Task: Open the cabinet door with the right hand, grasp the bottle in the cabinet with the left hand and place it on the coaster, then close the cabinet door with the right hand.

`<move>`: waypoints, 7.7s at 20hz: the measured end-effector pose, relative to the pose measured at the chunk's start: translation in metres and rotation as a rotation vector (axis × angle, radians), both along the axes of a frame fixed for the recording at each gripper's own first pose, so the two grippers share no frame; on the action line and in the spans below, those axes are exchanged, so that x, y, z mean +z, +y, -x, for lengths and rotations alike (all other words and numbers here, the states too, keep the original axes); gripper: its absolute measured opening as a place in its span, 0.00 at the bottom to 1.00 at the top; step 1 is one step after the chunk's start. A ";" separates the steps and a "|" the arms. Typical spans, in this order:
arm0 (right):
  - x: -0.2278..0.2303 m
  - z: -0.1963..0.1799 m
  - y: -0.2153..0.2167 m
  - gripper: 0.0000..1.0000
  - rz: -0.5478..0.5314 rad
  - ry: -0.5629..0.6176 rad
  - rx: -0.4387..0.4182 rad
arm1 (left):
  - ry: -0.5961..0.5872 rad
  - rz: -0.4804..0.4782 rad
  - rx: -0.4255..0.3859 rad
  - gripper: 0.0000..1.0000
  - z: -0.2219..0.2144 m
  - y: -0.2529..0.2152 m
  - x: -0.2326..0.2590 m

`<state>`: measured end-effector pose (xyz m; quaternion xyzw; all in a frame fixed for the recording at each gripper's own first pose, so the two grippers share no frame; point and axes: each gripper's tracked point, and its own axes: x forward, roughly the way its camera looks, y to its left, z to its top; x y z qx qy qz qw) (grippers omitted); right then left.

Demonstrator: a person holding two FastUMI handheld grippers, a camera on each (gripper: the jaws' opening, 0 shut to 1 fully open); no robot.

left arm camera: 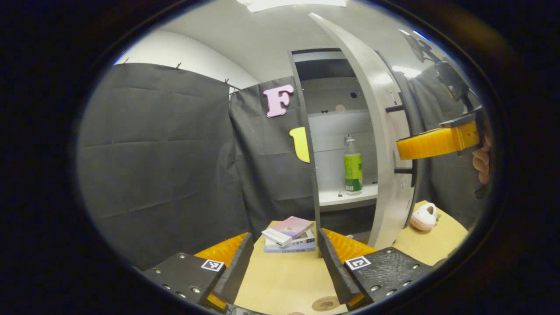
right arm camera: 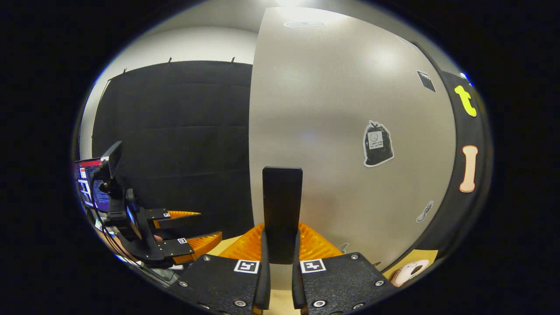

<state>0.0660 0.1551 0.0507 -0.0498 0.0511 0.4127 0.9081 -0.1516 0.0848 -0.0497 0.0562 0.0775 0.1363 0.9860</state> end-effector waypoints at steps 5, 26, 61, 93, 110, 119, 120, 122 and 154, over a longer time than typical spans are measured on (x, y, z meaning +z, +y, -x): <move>0.005 0.027 -0.028 0.20 -0.013 0.002 -0.010 | 0.015 -0.008 -0.013 0.84 -0.003 -0.029 0.007; 0.002 0.130 -0.161 0.20 -0.108 -0.022 -0.499 | -0.030 -0.035 -0.226 0.92 -0.122 -0.164 0.043; -0.053 0.175 -0.263 0.94 -0.156 -0.006 -1.187 | -0.120 -0.044 -0.390 0.84 -0.408 -0.165 0.019; -0.091 0.135 -0.322 0.93 -0.176 0.046 -0.849 | -0.253 -0.089 -0.084 0.64 -0.154 -0.117 0.074; -0.234 0.074 -0.343 0.93 0.018 0.066 -1.078 | -0.121 -0.083 0.040 0.73 -0.006 -0.076 -0.167; -0.303 0.089 -0.325 0.94 0.236 0.110 -1.010 | -0.119 -0.060 0.029 0.65 0.016 -0.086 -0.284; -0.298 0.088 -0.319 0.94 0.222 0.101 -1.002 | -0.121 -0.057 0.032 0.65 0.019 -0.087 -0.289; -0.292 0.082 -0.310 0.94 0.219 0.082 -0.977 | -0.113 -0.035 0.046 0.65 0.024 -0.082 -0.297; -0.224 0.071 -0.333 0.94 0.096 0.100 -1.048 | -0.225 -0.132 -0.046 0.83 -0.016 -0.081 -0.116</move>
